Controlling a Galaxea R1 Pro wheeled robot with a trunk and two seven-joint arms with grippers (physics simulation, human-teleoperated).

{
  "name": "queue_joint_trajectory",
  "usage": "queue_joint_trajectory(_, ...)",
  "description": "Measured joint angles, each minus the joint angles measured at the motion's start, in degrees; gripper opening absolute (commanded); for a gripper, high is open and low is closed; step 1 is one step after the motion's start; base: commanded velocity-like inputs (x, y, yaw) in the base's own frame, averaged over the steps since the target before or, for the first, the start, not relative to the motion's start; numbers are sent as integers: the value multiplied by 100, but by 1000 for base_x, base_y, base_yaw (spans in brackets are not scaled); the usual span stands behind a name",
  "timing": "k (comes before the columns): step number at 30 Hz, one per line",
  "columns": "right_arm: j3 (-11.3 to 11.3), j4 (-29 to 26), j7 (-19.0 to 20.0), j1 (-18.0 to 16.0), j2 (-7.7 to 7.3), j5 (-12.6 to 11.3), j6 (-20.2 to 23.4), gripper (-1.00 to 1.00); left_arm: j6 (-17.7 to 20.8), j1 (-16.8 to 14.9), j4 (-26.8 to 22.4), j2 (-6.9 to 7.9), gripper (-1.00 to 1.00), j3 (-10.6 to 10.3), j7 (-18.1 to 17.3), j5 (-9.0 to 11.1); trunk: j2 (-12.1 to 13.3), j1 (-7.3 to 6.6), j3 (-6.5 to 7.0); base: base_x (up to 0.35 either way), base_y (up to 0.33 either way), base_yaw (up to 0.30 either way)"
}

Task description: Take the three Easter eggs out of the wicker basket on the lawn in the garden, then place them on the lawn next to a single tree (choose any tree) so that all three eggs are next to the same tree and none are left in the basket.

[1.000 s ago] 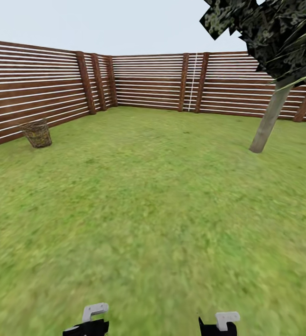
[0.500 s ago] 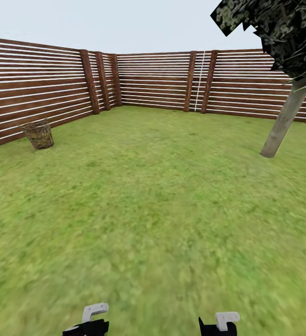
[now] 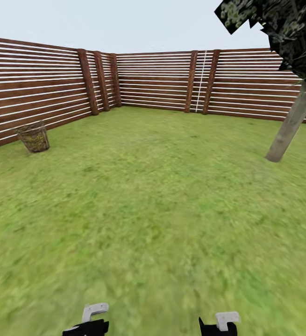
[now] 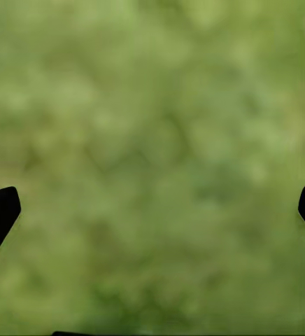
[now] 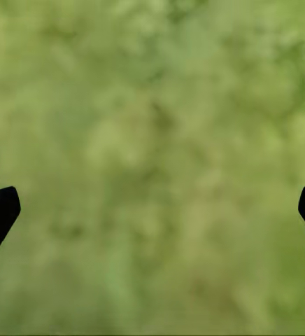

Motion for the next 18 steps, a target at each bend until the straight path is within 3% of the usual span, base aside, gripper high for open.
queue_joint_trajectory(11,1,47,-5,0,6,2,0,100,1,0,0,7,100,-2,-1,0,0,0,4,337,0,5)
queue_joint_trajectory(18,2,119,-17,-1,5,21,-3,100,0,1,-1,8,100,1,-2,0,0,0,7,338,0,252)
